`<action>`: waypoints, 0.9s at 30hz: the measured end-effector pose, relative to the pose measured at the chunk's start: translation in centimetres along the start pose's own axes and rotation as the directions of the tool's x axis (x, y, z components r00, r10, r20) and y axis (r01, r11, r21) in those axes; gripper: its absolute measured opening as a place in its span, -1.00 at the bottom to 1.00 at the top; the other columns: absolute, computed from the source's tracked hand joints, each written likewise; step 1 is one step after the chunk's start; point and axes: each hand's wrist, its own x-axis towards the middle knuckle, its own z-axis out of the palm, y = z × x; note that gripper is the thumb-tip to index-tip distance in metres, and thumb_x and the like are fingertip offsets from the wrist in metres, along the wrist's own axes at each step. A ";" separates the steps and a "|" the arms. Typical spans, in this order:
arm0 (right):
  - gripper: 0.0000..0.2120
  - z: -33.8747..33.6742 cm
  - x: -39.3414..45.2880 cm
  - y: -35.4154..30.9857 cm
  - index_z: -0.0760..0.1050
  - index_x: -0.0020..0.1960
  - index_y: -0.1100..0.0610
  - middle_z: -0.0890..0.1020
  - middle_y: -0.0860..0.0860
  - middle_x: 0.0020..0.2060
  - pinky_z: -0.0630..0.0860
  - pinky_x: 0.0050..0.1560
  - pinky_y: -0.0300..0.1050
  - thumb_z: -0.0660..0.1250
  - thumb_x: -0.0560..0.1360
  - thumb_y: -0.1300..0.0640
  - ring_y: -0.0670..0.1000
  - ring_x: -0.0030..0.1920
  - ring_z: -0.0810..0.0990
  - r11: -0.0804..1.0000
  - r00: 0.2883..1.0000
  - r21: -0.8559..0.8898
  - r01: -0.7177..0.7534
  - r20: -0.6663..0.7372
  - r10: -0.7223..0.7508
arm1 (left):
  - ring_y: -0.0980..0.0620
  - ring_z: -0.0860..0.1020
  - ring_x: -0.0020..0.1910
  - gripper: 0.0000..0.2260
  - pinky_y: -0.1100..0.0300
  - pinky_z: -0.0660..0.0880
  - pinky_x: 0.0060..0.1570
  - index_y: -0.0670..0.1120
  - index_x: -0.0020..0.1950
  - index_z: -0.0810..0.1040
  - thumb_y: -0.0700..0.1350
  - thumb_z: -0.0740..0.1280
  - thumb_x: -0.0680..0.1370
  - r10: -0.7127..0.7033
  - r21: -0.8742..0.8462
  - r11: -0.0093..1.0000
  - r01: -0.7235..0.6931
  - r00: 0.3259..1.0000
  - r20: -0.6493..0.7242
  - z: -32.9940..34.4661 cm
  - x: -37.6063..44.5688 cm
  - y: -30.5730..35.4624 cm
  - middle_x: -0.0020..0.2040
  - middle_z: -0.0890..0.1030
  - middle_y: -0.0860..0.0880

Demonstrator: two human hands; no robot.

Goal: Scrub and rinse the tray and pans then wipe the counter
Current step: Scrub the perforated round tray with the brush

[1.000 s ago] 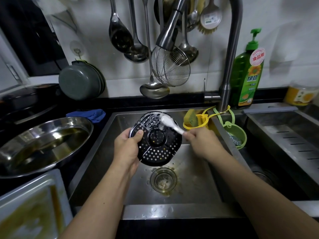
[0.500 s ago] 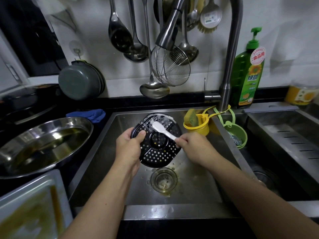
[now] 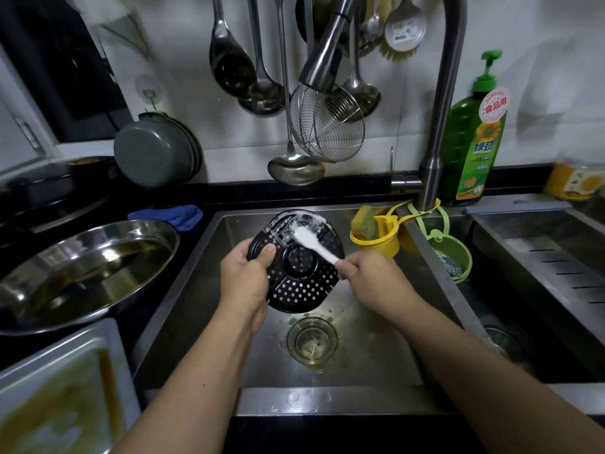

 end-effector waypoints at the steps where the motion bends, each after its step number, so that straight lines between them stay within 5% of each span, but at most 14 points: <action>1: -0.67 0.4 -0.2 -0.2 0.59 -0.19 0.11 0.56 0.03 -0.37 0.43 -0.23 -0.03 0.24 0.64 -0.04 0.08 -0.27 0.53 1.000 0.999 -0.002 0.026 0.030 -0.026 | 0.00 0.70 -0.12 -0.88 0.12 0.62 -0.15 -0.13 0.06 0.66 -0.29 0.35 0.62 0.002 0.009 1.000 -0.002 1.000 0.007 0.1 0.0 -0.1 -0.09 0.74 -0.09; 7: -0.65 -0.5 0.4 0.5 0.57 -0.17 0.10 0.56 0.03 -0.32 0.42 -0.24 -0.03 0.20 0.66 -0.06 0.13 -0.21 0.55 0.998 0.995 -0.015 -0.057 -0.086 0.055 | -0.06 0.69 -0.06 -0.88 0.00 0.64 0.02 -0.15 0.06 0.65 -0.30 0.34 0.62 0.010 -0.009 1.000 -0.010 1.000 -0.016 0.0 0.0 0.0 -0.02 0.73 -0.15; 27: -0.65 0.8 -0.2 -0.3 0.59 -0.22 0.11 0.58 0.03 -0.35 0.50 -0.15 0.01 0.25 0.63 -0.04 0.08 -0.23 0.55 0.994 0.994 -0.025 0.108 0.013 -0.108 | -0.04 0.69 -0.08 -0.87 0.08 0.64 -0.05 -0.18 0.12 0.64 -0.30 0.33 0.63 0.027 -0.027 0.999 -0.029 0.998 -0.050 0.2 0.2 -0.3 -0.03 0.73 -0.13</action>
